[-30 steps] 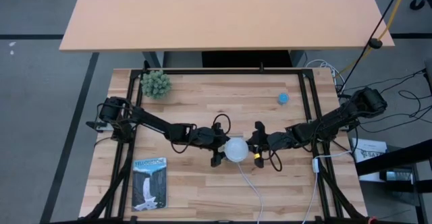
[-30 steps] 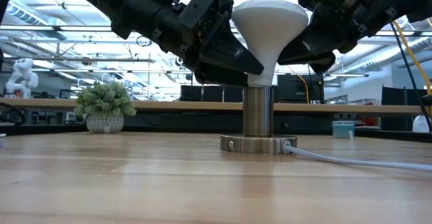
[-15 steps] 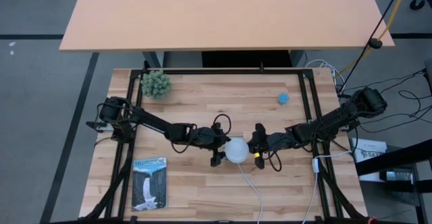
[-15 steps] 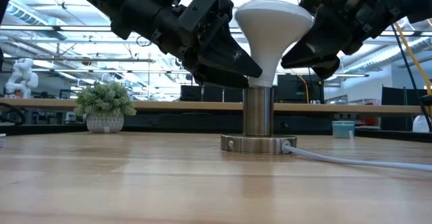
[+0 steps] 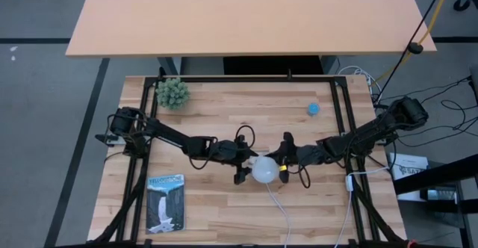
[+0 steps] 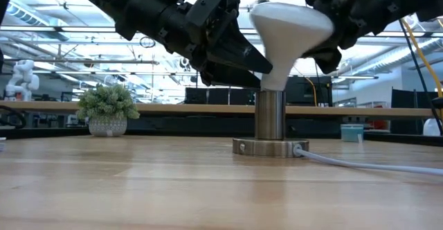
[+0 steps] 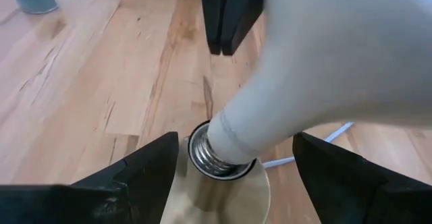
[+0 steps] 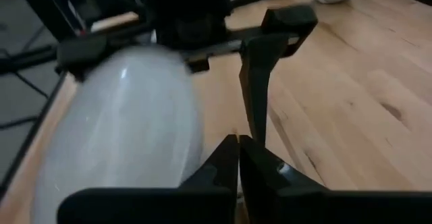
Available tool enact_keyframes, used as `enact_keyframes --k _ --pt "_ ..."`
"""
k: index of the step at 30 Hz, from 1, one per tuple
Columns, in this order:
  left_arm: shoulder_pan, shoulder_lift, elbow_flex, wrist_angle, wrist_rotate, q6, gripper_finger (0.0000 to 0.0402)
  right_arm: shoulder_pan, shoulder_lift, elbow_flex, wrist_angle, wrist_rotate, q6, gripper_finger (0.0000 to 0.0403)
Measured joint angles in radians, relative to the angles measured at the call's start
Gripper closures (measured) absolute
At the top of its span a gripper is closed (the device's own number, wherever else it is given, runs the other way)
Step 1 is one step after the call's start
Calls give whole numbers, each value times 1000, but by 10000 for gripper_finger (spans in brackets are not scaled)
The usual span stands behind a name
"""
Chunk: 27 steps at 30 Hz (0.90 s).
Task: Screw lightbulb
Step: Insert the lightbulb into the desk lamp
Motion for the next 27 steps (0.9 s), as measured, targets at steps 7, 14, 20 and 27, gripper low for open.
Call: enact_keyframes --k 7,14,20,27 --pt "15 0 0 0 -4 -32 106 -21 0 0 -32 4 37 402" --pt "20 0 0 -14 -4 -27 106 -29 -32 0 -147 39 -19 403" --pt "29 0 0 -41 -4 6 106 -29 -200 0 -400 84 7 403" --pt "42 0 0 -46 -4 0 106 -8 -399 0 -623 108 74 403"
